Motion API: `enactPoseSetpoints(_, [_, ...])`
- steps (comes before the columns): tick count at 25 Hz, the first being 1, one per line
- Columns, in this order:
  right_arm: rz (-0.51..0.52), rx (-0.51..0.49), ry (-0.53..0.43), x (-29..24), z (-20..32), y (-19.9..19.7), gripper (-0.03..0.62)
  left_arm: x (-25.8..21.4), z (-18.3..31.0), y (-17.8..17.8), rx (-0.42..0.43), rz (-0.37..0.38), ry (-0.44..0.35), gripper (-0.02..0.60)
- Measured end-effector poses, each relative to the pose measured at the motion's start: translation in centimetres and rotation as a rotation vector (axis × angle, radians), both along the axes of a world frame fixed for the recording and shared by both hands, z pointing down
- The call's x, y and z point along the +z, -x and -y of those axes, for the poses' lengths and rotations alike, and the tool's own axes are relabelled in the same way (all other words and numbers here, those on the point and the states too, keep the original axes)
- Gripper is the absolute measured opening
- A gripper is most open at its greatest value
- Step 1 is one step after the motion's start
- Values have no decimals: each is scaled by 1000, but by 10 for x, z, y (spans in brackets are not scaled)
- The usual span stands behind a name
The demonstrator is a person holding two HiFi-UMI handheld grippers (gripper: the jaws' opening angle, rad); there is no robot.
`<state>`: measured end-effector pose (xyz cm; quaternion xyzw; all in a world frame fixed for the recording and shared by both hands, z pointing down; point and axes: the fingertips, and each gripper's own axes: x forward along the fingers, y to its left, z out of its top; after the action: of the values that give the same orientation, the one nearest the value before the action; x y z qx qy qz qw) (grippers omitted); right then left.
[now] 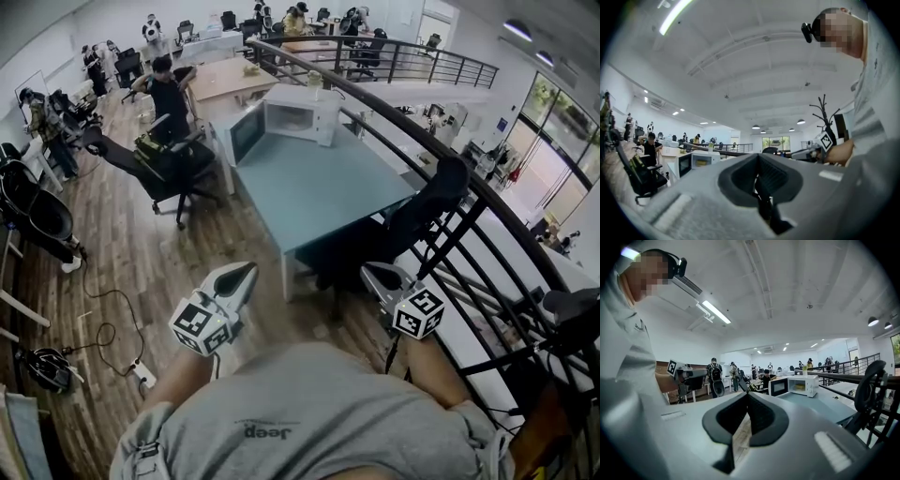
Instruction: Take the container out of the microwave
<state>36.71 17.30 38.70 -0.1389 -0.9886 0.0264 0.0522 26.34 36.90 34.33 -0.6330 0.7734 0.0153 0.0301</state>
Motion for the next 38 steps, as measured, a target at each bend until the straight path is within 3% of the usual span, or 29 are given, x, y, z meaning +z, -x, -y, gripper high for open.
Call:
enactPoseSetpoints(9, [1,-36,16,14,36,-16,6,11,45,-25,-3,-7,29,23])
enactPoseSetpoints(19, [-26,-8,32,31,59,15,6,27,78,12,41,-37,32,23])
enactPoseSetpoints(26, [-46,56,21,39,64,82,6,39,88,94,104,-65,12,23])
enactPoseSetpoints(38, [-32,143,22,17,54,272,6,16,97,300,215,-38,6,23])
